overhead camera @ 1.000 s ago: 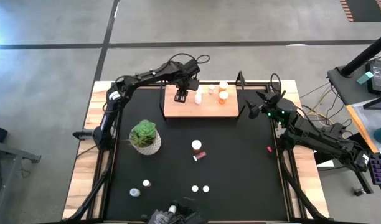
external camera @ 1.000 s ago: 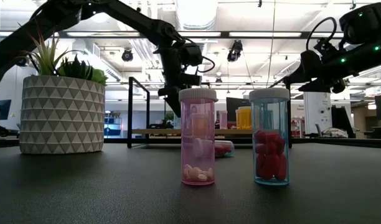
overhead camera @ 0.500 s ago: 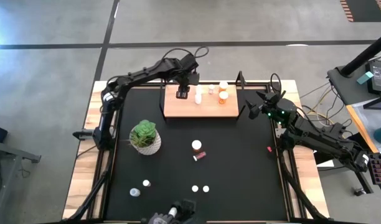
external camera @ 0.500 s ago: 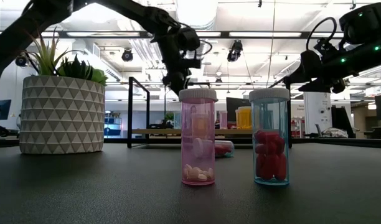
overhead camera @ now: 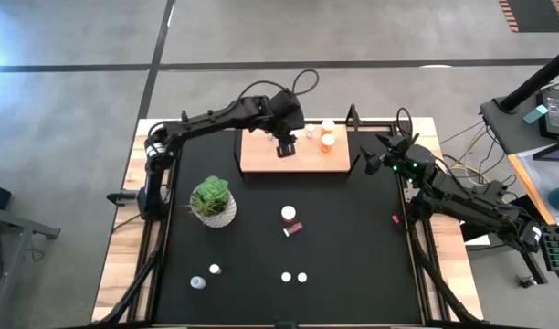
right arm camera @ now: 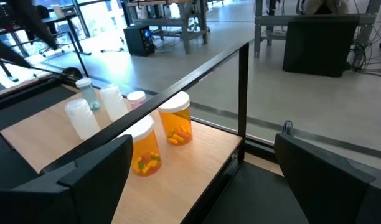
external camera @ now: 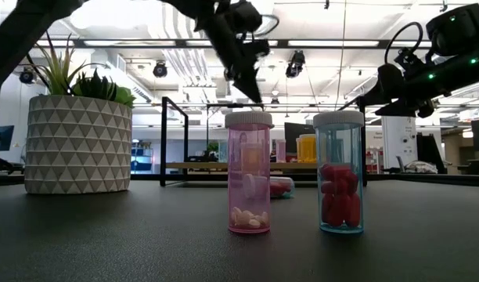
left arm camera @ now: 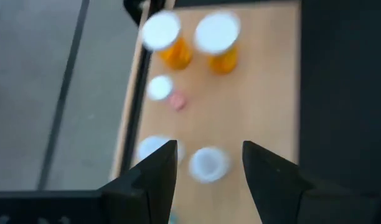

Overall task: Pick and place medicine bottles onto shelf by color
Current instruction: Put the left pink pill bottle on the shelf aligned with the other pink pill bottle

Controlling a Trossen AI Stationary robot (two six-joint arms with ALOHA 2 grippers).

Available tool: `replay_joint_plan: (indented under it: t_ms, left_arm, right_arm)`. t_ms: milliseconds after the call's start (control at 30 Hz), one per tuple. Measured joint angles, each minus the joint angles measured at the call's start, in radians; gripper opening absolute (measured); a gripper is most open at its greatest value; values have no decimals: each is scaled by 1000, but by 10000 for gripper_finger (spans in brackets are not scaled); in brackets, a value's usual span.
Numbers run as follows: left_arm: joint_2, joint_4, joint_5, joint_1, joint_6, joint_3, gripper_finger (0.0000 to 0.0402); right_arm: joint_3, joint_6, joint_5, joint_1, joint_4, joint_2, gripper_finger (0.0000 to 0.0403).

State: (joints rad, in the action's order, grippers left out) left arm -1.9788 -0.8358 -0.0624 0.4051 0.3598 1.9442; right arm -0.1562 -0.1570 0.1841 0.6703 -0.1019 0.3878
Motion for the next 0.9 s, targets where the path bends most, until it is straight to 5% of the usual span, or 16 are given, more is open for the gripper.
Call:
replay_joint_plan:
  t_ms: [333,633,900]
  left_arm:
    - [34,43,3,-148,-451,-2,164]
    - [33,20,-16,-272,-579,-7,164]
    - [38,-169,-67,-374,-793,-8,164]
  right_arm:
    - [0,0,0,0,0,0,380]
    - [0,0,0,0,0,0,380]
    - [0,0,0,0,0,0,380]
